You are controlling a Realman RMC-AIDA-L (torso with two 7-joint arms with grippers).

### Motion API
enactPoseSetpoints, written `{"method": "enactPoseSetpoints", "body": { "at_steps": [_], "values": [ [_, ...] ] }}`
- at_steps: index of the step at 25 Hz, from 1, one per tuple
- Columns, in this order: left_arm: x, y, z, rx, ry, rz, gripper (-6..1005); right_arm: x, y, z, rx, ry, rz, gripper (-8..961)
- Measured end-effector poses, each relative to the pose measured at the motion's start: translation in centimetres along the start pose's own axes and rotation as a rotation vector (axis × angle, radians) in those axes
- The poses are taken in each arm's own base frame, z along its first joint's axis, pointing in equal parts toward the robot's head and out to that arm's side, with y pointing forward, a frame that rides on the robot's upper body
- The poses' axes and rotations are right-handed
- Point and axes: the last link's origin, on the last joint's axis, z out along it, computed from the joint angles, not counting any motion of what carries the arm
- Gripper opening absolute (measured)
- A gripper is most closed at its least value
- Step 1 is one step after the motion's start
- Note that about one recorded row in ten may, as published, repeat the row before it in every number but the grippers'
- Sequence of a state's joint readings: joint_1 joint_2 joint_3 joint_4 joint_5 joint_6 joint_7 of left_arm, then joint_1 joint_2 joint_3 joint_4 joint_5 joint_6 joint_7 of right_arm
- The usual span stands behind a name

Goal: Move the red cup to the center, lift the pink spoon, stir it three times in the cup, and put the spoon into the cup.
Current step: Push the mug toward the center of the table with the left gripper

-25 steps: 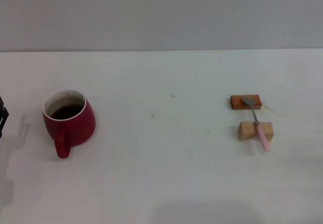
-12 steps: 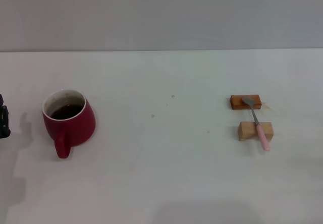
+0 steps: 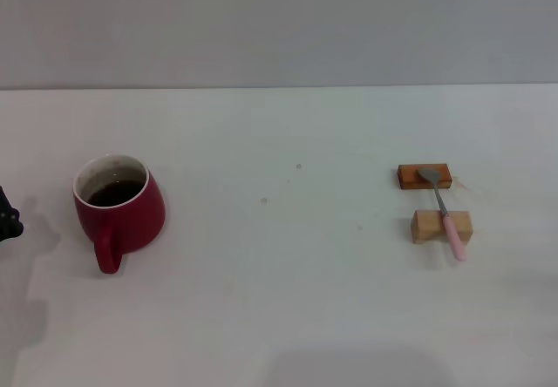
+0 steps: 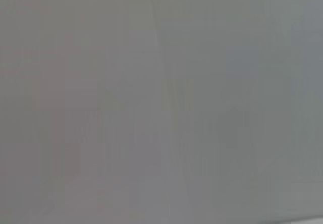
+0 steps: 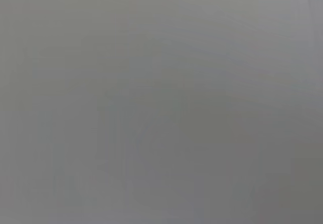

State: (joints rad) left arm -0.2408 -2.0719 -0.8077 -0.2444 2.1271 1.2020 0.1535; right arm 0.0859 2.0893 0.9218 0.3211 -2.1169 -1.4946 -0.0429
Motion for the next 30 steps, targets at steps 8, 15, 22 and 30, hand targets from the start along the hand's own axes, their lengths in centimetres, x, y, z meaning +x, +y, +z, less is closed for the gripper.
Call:
{"method": "enactPoseSetpoints", "body": {
  "at_steps": [8,15,22,30],
  "values": [
    [-0.8,0.9,0.9,-0.051,-0.077,0.036,-2,-0.1,-0.1,-0.3,0.004,-0.004,-0.001,763],
    [-0.8,2.2,1.1,-0.112,-0.08,0.088,-1,-0.1,-0.3,-0.5,0.008,-0.002,-0.003,763],
    [-0.6,3.8,1.5,-0.202,-0.071,0.123,1,-0.1,-0.4,-0.6,0.009,0.0,-0.005,762],
    [-0.4,5.1,1.8,-0.282,-0.063,0.155,3,0.0,-0.4,-0.7,0.01,0.001,-0.007,762]
  ]
}}
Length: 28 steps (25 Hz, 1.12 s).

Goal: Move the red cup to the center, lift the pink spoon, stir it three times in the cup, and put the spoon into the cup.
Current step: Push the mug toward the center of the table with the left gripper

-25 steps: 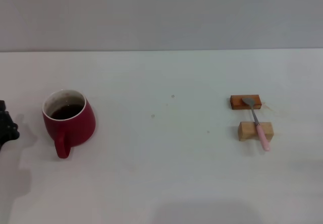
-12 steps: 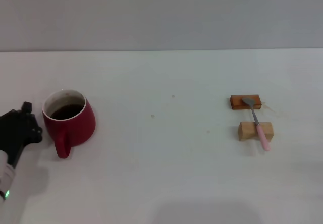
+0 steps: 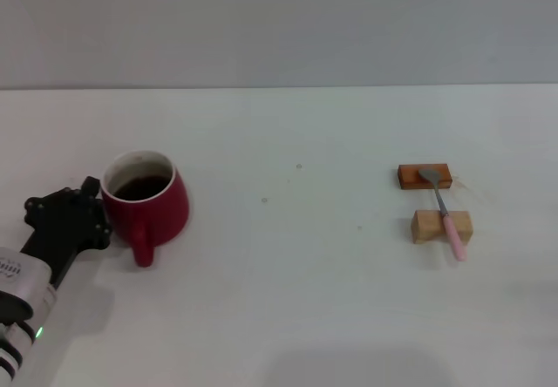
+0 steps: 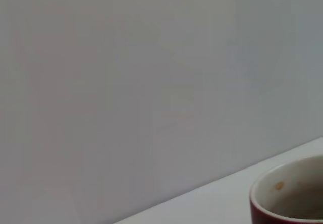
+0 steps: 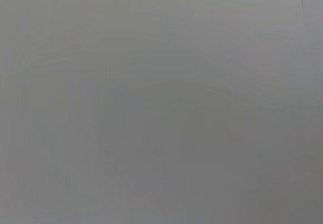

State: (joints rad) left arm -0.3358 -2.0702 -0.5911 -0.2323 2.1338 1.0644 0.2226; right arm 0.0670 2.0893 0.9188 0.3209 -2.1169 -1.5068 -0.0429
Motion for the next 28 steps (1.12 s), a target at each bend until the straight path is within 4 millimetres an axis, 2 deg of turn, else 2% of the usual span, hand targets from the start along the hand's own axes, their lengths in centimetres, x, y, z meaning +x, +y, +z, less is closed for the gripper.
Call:
{"method": "enactPoseSetpoints", "body": {
  "at_steps": [28],
  "values": [
    [3.1,6.0,1.6,-0.258,0.106,0.022,9,0.0,0.1,0.1,-0.002,-0.003,0.004,763]
  ]
}}
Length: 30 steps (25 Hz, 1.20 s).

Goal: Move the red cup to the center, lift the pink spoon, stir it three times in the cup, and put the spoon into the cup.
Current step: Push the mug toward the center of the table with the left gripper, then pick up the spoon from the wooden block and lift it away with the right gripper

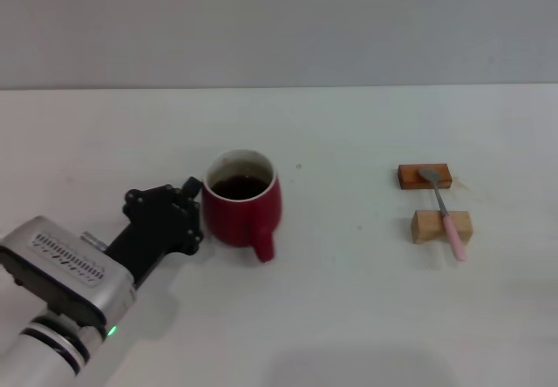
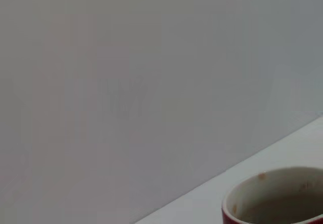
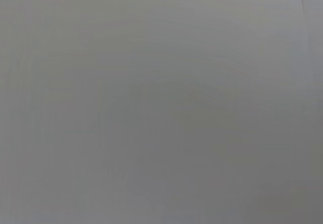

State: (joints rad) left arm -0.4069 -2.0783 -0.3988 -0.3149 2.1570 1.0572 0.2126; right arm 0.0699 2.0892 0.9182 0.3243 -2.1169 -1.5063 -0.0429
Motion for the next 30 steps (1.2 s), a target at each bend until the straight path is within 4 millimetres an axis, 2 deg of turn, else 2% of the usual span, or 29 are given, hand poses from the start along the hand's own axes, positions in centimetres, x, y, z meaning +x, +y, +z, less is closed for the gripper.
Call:
{"method": "enactPoseSetpoints", "body": {
  "at_steps": [16,20,25,28,29,30],
  "values": [
    [1.3,2.0,1.2,-0.09,0.03,-0.002,12,0.0,0.2,-0.1,-0.01,0.002,0.005,762],
    [0.8,0.5,0.6,-0.003,0.02,-0.037,13,0.0,0.3,-0.2,-0.013,0.004,0.005,763],
    [-0.1,-2.3,-1.1,0.166,0.015,-0.086,14,0.1,0.5,-0.3,-0.027,0.008,0.005,763],
    [-0.1,-2.3,-1.1,0.166,0.015,-0.086,14,0.1,0.8,-0.4,-0.042,0.011,0.006,763],
    [-0.6,-3.6,-2.1,0.254,0.007,-0.114,15,0.2,0.9,-0.4,-0.049,0.012,0.007,763],
    [-0.6,-3.6,-2.1,0.254,0.007,-0.114,15,0.2,1.0,-0.5,-0.055,0.012,0.008,763]
  ]
}}
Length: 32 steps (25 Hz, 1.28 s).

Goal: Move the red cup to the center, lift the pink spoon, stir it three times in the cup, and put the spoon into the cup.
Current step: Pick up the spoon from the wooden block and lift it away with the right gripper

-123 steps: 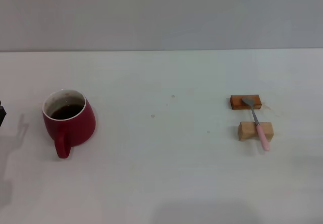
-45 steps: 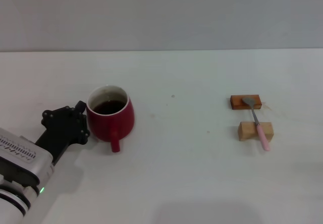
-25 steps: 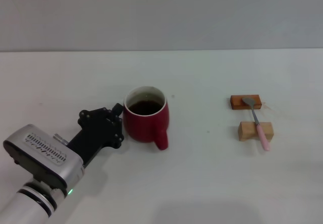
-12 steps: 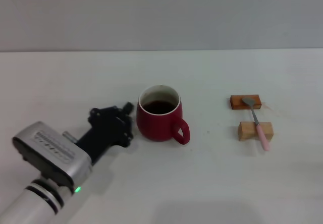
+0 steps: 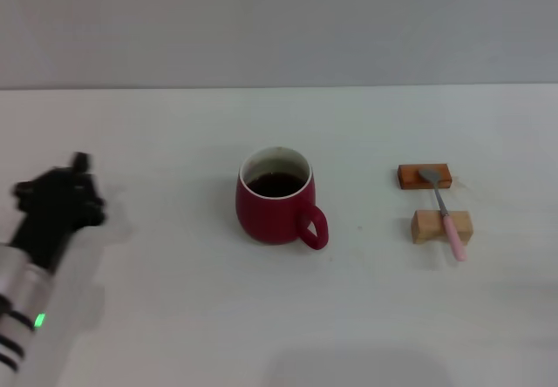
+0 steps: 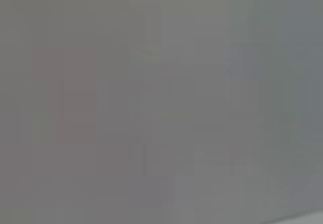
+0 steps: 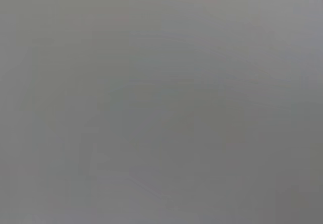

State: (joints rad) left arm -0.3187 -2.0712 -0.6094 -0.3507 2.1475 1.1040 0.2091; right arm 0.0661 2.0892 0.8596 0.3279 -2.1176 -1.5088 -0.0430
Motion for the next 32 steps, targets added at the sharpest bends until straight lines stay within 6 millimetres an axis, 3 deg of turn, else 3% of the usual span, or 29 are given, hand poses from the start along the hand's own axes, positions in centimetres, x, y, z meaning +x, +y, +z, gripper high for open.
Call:
{"method": "enactPoseSetpoints", "body": {
  "at_steps": [1,5,6,10,13,20,32],
  "values": [
    [-0.2,-1.7,-0.8,0.093,0.005,-0.04,15,0.0,0.2,0.0,-0.01,-0.002,0.001,763],
    [-0.2,-1.7,-0.8,0.093,0.005,-0.04,16,-0.2,0.8,-0.1,-0.043,-0.012,0.007,763],
    [-0.8,-4.7,-2.6,0.229,0.026,-0.148,16,-0.2,1.1,-0.1,-0.052,-0.013,0.01,763],
    [-1.1,-6.2,-3.8,0.308,0.045,-0.202,17,-0.2,2.3,-0.2,-0.109,-0.015,0.031,762],
    [-1.5,-7.4,-4.6,0.368,0.039,-0.221,151,-0.3,3.5,-0.3,-0.157,-0.014,0.056,762],
    [-1.7,-7.8,-4.7,0.374,0.029,-0.207,446,-0.1,5.4,-1.0,-0.243,0.012,0.093,762],
    [-1.7,-7.9,-4.2,0.371,0.019,-0.203,737,1.1,7.4,-2.2,-0.379,0.094,0.088,763]
  ]
}}
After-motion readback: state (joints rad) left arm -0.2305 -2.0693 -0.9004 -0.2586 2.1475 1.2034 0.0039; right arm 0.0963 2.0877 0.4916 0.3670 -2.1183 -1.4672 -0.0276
